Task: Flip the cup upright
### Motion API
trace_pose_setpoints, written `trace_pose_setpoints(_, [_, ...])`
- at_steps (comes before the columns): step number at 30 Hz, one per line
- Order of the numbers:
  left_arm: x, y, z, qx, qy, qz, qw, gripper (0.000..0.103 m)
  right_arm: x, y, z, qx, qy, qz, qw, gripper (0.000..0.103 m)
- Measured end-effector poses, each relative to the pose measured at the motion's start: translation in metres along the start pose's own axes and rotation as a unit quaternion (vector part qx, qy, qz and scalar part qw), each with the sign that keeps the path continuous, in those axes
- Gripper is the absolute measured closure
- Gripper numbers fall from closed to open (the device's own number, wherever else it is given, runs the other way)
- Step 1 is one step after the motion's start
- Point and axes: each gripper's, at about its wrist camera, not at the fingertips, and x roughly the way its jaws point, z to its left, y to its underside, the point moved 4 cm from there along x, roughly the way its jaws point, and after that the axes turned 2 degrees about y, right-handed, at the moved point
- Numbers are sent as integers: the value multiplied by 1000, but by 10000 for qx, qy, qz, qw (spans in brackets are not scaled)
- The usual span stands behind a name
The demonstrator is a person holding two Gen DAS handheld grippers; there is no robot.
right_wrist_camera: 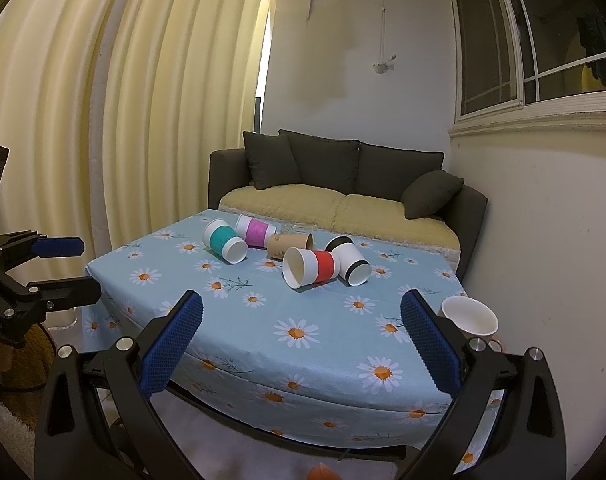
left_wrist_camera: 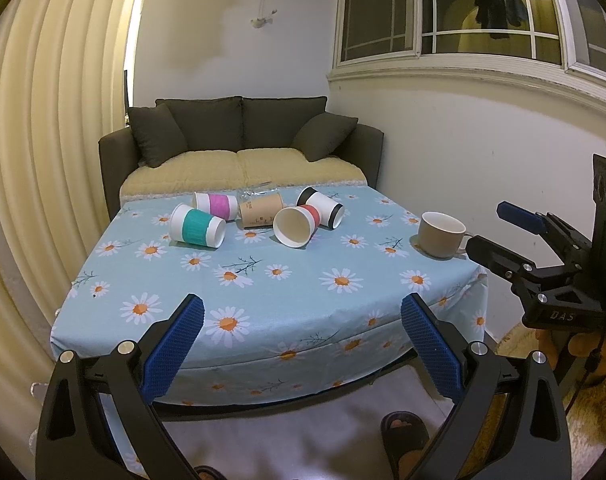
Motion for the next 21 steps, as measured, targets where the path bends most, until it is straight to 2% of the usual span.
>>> trace_pose_setpoints(9, [2,-1,1,-19,84,39,10000,7,2,-2,0,-26,19,27,10000,5])
trace_pose_setpoints(18, [7,-9,-5,8,446,130,9989,7,5,-6,-7,141,-17,108,9998,5])
trace_pose_setpoints(21, [7,-20,-7,-16,669,148,9976,7,9,-11,-7,106,-169,202,9996,5])
